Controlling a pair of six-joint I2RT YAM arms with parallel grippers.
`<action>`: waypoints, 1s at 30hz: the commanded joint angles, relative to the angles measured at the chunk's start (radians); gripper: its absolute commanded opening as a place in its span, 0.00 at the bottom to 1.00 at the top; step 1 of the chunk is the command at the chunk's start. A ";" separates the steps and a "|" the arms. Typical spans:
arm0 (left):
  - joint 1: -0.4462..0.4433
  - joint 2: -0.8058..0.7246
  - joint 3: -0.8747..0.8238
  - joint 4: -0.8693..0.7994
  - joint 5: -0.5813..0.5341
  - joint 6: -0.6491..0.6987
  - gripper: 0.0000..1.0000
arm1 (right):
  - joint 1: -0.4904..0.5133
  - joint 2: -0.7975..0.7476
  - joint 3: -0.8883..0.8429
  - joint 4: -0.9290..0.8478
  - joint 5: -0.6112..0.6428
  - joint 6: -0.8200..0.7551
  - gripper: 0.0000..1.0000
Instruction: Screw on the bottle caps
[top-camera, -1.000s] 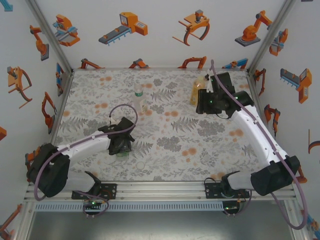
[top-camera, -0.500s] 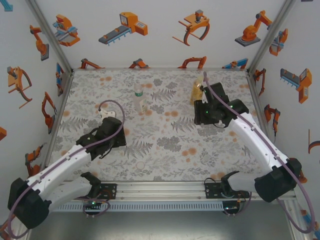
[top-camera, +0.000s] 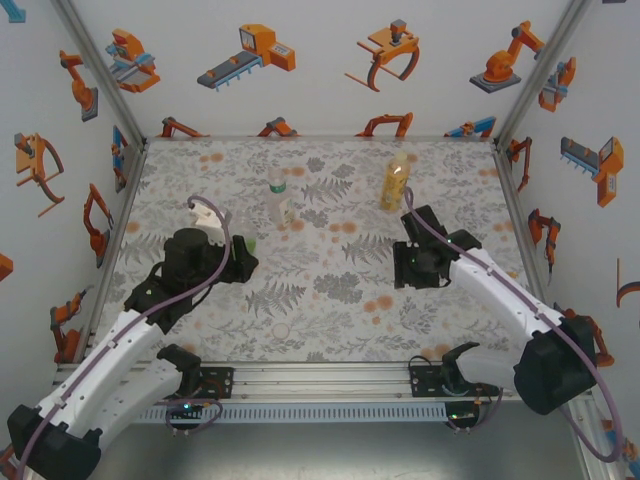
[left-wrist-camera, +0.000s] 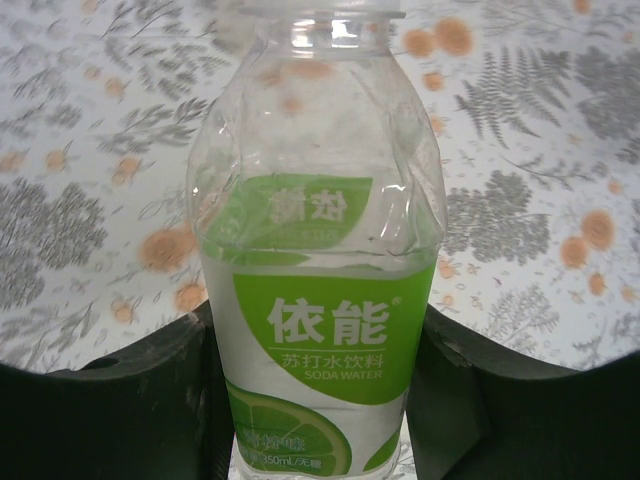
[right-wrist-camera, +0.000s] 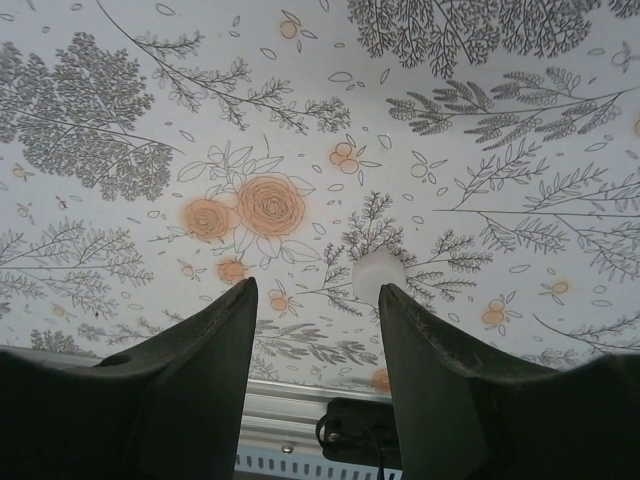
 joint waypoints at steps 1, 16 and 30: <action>0.005 -0.028 -0.031 0.113 0.180 0.108 0.00 | 0.023 -0.019 -0.029 0.034 0.021 0.051 0.49; 0.004 -0.213 -0.320 0.522 0.308 0.214 0.00 | 0.113 -0.005 -0.116 0.076 0.031 0.132 0.48; 0.005 -0.212 -0.474 0.632 0.336 0.391 0.00 | 0.180 0.003 -0.113 0.069 0.075 0.169 0.48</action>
